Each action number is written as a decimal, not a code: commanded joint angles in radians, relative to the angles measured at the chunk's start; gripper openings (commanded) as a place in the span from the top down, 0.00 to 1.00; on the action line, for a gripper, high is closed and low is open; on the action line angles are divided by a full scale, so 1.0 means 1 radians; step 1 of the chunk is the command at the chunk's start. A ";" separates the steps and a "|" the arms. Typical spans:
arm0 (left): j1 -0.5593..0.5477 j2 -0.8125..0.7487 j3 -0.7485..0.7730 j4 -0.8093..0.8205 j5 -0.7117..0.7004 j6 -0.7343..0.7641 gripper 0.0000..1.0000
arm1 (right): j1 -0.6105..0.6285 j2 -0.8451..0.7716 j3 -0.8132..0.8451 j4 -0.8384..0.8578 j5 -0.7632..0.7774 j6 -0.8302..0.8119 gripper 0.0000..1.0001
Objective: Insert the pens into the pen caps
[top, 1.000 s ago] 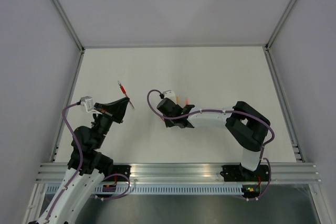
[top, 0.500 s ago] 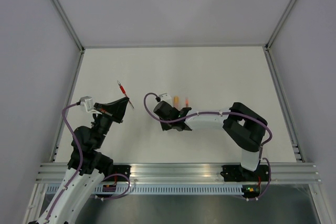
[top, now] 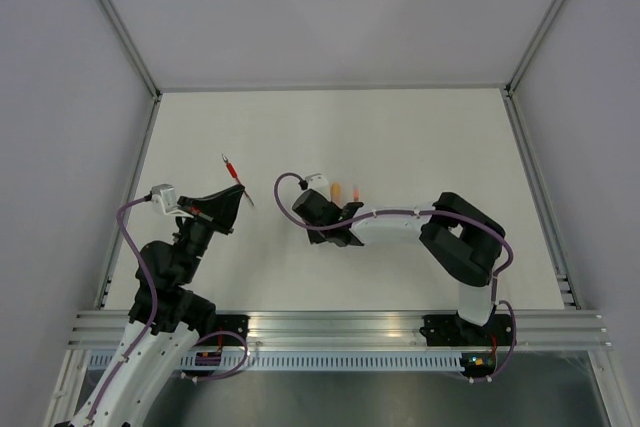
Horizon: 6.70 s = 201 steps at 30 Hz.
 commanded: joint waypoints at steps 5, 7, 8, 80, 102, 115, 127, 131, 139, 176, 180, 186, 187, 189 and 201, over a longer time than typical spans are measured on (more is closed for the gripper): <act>-0.001 -0.008 -0.006 0.010 -0.016 0.019 0.98 | -0.038 0.039 0.036 0.015 0.028 -0.006 1.00; -0.001 -0.008 -0.007 0.010 -0.016 0.018 0.98 | -0.048 0.056 0.047 0.013 0.020 -0.011 1.00; -0.001 -0.008 -0.006 0.008 -0.016 0.018 0.98 | -0.051 0.059 0.050 0.015 0.021 -0.014 1.00; -0.001 -0.112 0.003 -0.036 -0.033 0.004 0.98 | -0.042 0.421 0.777 -0.666 0.181 0.666 0.66; -0.001 -0.155 0.106 -0.071 0.148 0.007 0.98 | -0.179 -0.044 0.220 0.056 -0.540 -0.835 0.50; -0.001 -0.189 0.127 -0.091 0.174 -0.015 0.98 | -0.161 0.117 0.424 -0.201 -0.861 -1.209 0.48; -0.001 -0.197 0.121 -0.094 0.127 -0.005 0.98 | -0.105 0.197 0.443 -0.250 -0.815 -1.281 0.47; -0.001 -0.197 0.118 -0.094 0.125 -0.008 0.98 | -0.099 0.205 0.426 -0.220 -0.781 -1.272 0.47; -0.001 -0.197 0.109 -0.094 0.120 -0.013 0.98 | -0.096 0.256 0.432 -0.207 -0.769 -1.255 0.49; -0.001 -0.203 0.077 -0.091 0.085 -0.025 0.98 | -0.122 0.188 0.298 -0.117 -0.557 -1.013 0.95; -0.001 -0.203 0.078 -0.091 0.084 -0.025 0.98 | -0.121 0.184 0.304 -0.120 -0.499 -0.979 0.90; -0.001 -0.203 0.078 -0.091 0.084 -0.024 0.98 | -0.122 0.210 0.324 -0.141 -0.477 -0.971 0.92; -0.001 -0.203 0.078 -0.091 0.084 -0.024 0.98 | -0.122 0.214 0.330 -0.145 -0.476 -0.967 0.93; -0.001 -0.203 0.077 -0.091 0.084 -0.024 0.98 | -0.125 0.231 0.346 -0.160 -0.476 -0.962 0.96; -0.001 -0.183 0.062 -0.076 0.082 -0.024 0.98 | -0.193 0.170 0.324 -0.143 -0.592 -0.867 1.00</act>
